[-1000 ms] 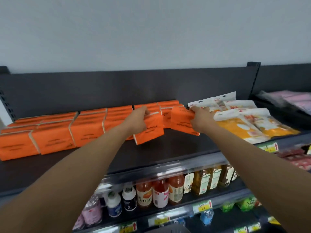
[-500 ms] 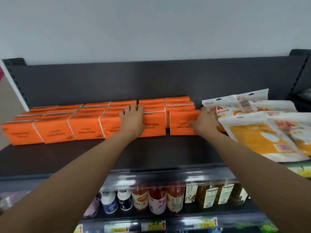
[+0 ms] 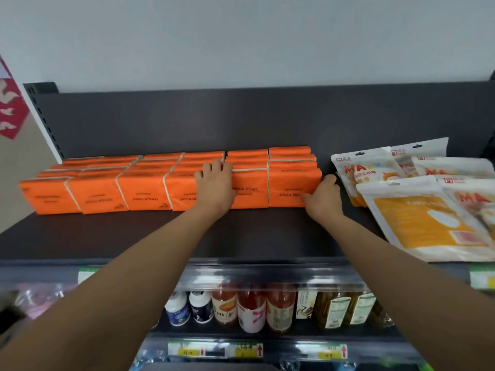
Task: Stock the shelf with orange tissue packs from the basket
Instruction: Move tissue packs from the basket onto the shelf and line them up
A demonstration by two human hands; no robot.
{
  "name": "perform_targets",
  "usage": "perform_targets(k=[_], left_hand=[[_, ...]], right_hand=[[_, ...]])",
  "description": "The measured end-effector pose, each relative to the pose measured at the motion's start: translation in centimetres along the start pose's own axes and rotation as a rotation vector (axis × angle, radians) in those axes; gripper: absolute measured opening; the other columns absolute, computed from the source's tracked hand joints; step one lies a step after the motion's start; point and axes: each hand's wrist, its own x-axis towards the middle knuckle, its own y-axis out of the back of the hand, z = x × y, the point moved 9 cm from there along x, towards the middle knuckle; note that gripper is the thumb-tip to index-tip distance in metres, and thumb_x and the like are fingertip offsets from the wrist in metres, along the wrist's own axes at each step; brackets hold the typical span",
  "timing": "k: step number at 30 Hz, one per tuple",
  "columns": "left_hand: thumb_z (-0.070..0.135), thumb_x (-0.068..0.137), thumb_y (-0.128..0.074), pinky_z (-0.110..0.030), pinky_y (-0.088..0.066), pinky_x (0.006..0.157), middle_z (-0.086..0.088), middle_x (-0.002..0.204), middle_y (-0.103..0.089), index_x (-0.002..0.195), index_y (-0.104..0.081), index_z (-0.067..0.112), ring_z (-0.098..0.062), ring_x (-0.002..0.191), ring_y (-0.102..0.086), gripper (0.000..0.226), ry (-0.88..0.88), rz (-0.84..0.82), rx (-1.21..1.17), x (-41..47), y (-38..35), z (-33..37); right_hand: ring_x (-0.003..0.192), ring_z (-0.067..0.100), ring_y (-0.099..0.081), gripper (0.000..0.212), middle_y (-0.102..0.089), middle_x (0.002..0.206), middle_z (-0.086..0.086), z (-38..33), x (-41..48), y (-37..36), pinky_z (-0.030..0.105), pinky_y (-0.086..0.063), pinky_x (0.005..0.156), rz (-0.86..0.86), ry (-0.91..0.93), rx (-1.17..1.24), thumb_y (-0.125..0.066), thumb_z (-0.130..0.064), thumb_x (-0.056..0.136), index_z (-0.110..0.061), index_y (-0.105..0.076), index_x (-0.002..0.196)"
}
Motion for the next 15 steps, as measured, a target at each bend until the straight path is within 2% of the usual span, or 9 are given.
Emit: perform_targets(k=[3,7,11,15], left_hand=[[0.022,0.082,-0.064,-0.041,-0.031,0.1,-0.009,0.133,-0.042,0.133,-0.04,0.013,-0.031,0.122,-0.038,0.058,-0.015,0.033,-0.048,-1.1,1.2,0.0],[0.017,0.084,-0.061,-0.04,-0.03,0.1,-0.01,0.13,-0.043,0.129,-0.046,0.014,-0.03,0.121,-0.039,0.048,-0.047,0.103,-0.175,-3.4,3.7,0.2],[0.011,0.084,-0.058,-0.038,-0.03,0.096,-0.009,0.125,-0.048,0.121,-0.053,0.013,-0.029,0.118,-0.041,0.038,-0.119,0.156,-0.319,-7.4,6.1,0.1],[0.009,0.085,-0.057,-0.039,-0.031,0.1,-0.011,0.123,-0.05,0.119,-0.055,0.01,-0.029,0.119,-0.042,0.034,-0.215,0.056,-0.434,-12.8,5.9,-0.7]], right_hand=[[0.125,0.038,-0.043,0.058,-0.039,0.138,0.022,0.6,-1.1,1.1,0.045,-0.043,0.1,0.049,-0.002,-0.008,-0.054,-0.002,0.087,-0.002,-0.028,0.139],[0.131,0.033,-0.038,0.053,-0.04,0.14,0.019,-0.2,-3.5,3.1,0.04,-0.038,0.104,0.131,0.095,0.017,-0.053,-0.004,0.088,-0.002,-0.035,0.138],[0.112,0.026,-0.054,0.034,-0.053,0.125,0.012,-2.8,-8.3,3.6,0.031,-0.043,0.088,0.117,0.27,0.033,-0.05,-0.009,0.091,-0.007,-0.052,0.125],[0.094,0.014,-0.05,0.025,-0.055,0.105,0.002,-4.5,-14.9,1.2,0.025,-0.04,0.08,0.038,0.343,0.074,-0.049,-0.007,0.093,-0.007,-0.059,0.116]])
